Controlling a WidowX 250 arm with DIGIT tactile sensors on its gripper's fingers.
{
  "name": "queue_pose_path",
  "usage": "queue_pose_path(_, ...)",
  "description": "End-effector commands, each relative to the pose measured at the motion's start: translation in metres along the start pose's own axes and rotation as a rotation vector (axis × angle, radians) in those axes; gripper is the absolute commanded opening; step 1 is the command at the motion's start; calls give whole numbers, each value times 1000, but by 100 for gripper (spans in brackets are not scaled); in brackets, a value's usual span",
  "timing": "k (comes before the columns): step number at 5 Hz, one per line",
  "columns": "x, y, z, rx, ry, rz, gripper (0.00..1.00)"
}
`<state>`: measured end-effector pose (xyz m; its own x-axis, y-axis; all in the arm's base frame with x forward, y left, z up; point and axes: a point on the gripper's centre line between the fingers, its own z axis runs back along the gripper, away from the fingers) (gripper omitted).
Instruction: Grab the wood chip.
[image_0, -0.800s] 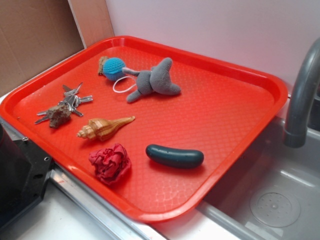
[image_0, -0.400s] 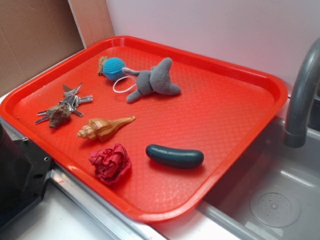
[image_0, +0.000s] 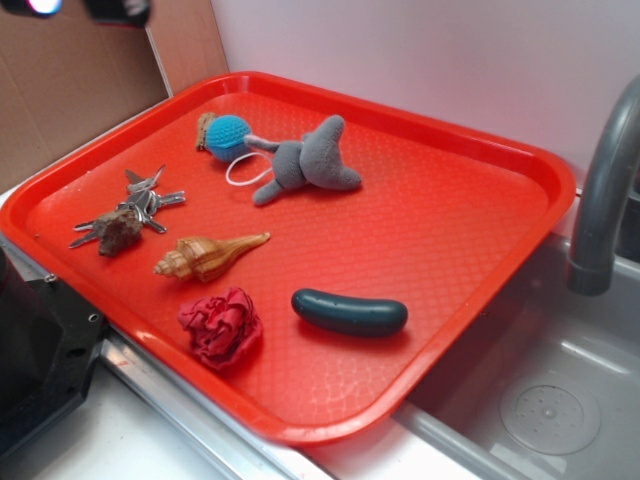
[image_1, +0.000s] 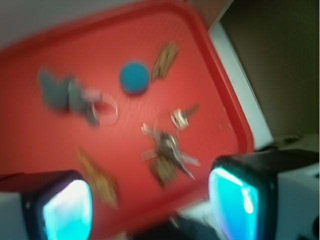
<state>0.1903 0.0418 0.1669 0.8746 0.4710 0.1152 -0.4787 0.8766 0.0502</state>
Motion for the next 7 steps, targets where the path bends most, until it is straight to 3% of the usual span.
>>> queue_pose_path(1, 64, -9, -38, 13, -221, 268, 100)
queue_pose_path(2, 90, 4, -68, -22, -167, 388, 100)
queue_pose_path(3, 107, 13, -97, -14, -103, 386, 100)
queue_pose_path(5, 109, 18, -131, 25, -30, 352, 100)
queue_pose_path(6, 96, 23, -139, 68, -1, 303, 100)
queue_pose_path(7, 98, 27, -144, 64, 10, 297, 100)
